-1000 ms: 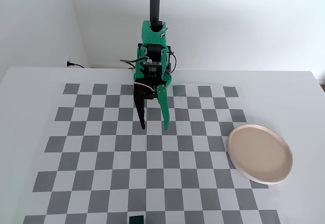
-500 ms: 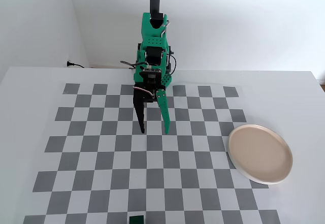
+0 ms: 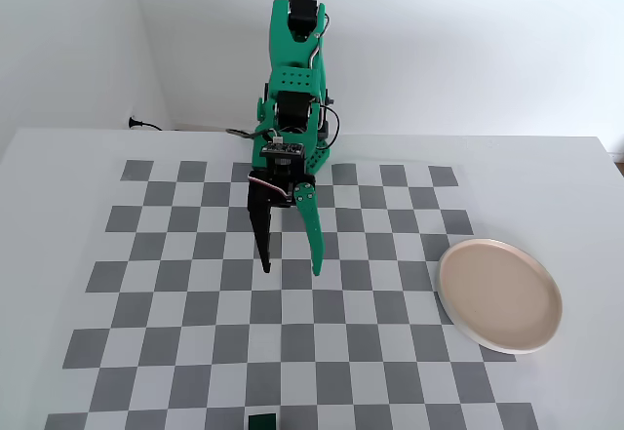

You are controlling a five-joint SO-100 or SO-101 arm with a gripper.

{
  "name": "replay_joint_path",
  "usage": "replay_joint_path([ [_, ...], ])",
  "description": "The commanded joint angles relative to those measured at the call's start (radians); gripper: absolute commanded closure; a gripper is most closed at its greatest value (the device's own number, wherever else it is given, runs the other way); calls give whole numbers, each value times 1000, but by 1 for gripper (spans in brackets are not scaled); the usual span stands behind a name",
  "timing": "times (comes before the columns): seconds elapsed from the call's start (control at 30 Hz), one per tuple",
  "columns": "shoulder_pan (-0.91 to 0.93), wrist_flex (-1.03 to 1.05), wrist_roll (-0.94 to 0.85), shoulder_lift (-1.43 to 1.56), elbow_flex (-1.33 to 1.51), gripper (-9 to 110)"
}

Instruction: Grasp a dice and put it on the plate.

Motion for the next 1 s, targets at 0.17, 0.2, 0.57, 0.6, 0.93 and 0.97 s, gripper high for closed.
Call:
replay_joint_path([
  [0.17, 20, -46, -29, -295, -333, 78],
  [0.2, 21, -46, -25, -327, -362, 78],
  [0.57, 37, -80, -28, -638, -618, 79],
  [0.6, 37, -84, -29, -663, -640, 79],
  [0.93, 49, -83, -37, -917, -873, 79],
  [0.97, 51, -80, -38, -946, -899, 79],
])
